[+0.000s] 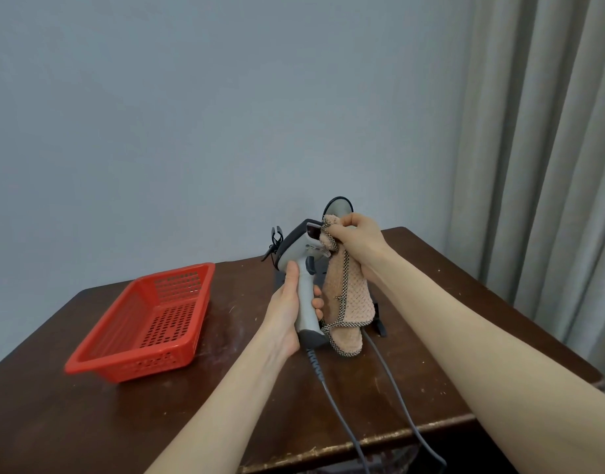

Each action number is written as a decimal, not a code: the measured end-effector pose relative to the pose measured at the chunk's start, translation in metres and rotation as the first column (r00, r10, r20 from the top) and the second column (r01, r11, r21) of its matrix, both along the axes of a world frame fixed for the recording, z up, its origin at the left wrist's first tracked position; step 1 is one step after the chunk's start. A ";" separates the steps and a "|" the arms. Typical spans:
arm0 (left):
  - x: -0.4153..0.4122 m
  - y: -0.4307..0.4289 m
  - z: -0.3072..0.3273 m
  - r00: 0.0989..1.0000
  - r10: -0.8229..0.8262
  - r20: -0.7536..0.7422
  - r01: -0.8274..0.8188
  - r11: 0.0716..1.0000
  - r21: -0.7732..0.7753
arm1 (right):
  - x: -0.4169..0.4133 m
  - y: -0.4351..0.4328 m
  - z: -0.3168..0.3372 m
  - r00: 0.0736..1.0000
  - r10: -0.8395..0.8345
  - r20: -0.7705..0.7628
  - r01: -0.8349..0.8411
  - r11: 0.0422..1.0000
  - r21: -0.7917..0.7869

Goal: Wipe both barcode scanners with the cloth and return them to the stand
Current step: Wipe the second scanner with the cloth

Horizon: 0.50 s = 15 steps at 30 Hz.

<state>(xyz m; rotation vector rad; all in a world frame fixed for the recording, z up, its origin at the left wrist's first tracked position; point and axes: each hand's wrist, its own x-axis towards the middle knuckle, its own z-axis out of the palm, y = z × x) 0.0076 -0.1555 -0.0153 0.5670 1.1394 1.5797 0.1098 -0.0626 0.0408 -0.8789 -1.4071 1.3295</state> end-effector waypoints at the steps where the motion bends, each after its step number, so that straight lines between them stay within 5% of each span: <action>1: 0.000 0.000 0.000 1.000 0.000 -0.002 0.000 1.000 0.000 | 0.001 0.001 0.000 0.999 -0.035 0.010 0.035 0.999 0.008; 5: 0.002 0.000 0.000 1.000 -0.002 0.006 0.003 1.000 -0.009 | -0.001 0.004 -0.004 0.997 -0.073 0.022 0.073 0.997 0.008; 15: 0.000 0.000 0.000 1.000 0.014 0.026 -0.014 1.000 -0.019 | 0.000 -0.002 0.004 0.981 0.193 0.021 -0.193 0.981 -0.036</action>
